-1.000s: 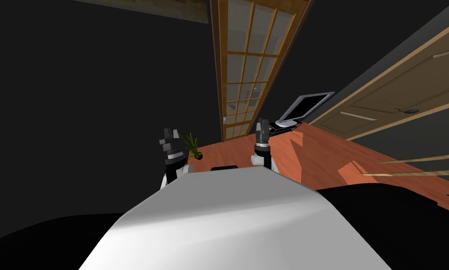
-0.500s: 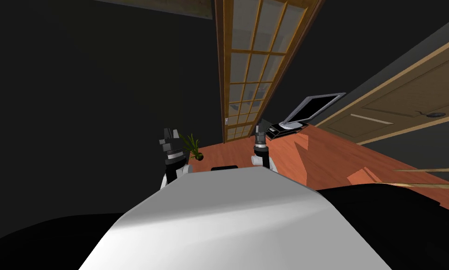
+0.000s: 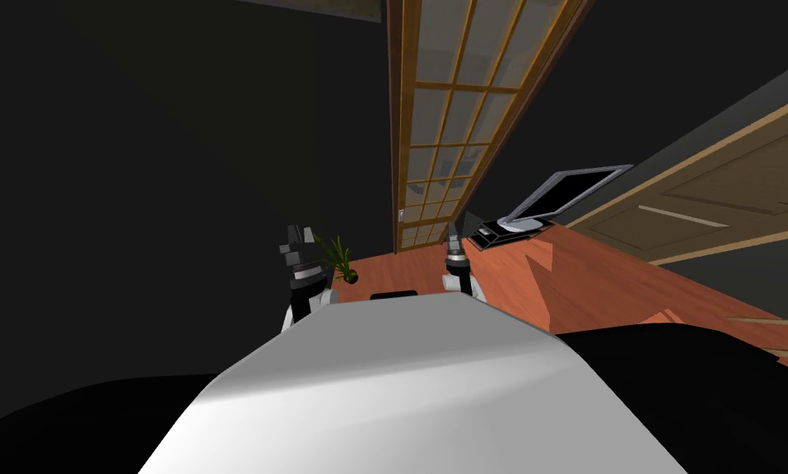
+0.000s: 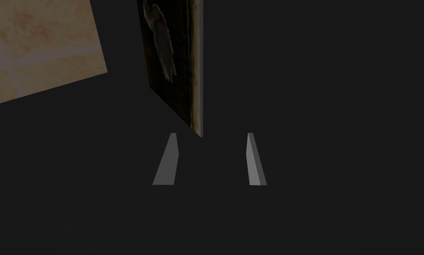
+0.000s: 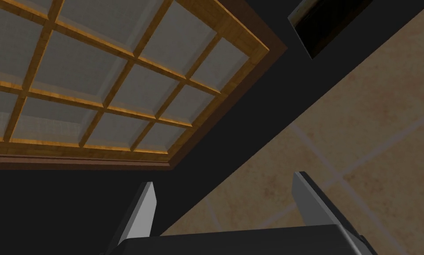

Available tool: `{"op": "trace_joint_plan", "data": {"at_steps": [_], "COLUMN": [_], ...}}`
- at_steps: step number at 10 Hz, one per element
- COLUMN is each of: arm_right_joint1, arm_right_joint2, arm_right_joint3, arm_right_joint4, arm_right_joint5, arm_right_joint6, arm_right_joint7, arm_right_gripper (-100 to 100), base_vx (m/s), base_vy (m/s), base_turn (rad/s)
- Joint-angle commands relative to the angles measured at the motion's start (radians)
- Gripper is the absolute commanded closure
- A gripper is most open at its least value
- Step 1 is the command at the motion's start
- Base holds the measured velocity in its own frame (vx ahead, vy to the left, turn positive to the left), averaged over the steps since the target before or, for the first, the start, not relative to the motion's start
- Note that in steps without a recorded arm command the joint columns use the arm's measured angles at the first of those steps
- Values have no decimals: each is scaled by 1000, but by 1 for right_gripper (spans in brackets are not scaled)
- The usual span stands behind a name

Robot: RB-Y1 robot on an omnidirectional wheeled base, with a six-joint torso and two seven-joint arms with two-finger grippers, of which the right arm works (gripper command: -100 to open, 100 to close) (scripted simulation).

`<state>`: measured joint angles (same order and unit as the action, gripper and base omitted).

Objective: Pull the door open

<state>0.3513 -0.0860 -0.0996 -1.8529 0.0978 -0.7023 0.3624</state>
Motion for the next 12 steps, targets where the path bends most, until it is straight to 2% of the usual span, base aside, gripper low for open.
{"op": "trace_joint_plan", "data": {"at_steps": [1,12], "arm_right_joint1": [-13,-79], "arm_right_joint2": [-1,5], "arm_right_joint3": [-17,-127], "arm_right_joint4": [40,329], "arm_right_joint5": [19,147], "arm_right_joint6": [-3,-53], "arm_right_joint7": [39,292], "arm_right_gripper": [-100,-100], "base_vx": [100,101], "base_vy": [7,1], "base_turn": [68,76]}}
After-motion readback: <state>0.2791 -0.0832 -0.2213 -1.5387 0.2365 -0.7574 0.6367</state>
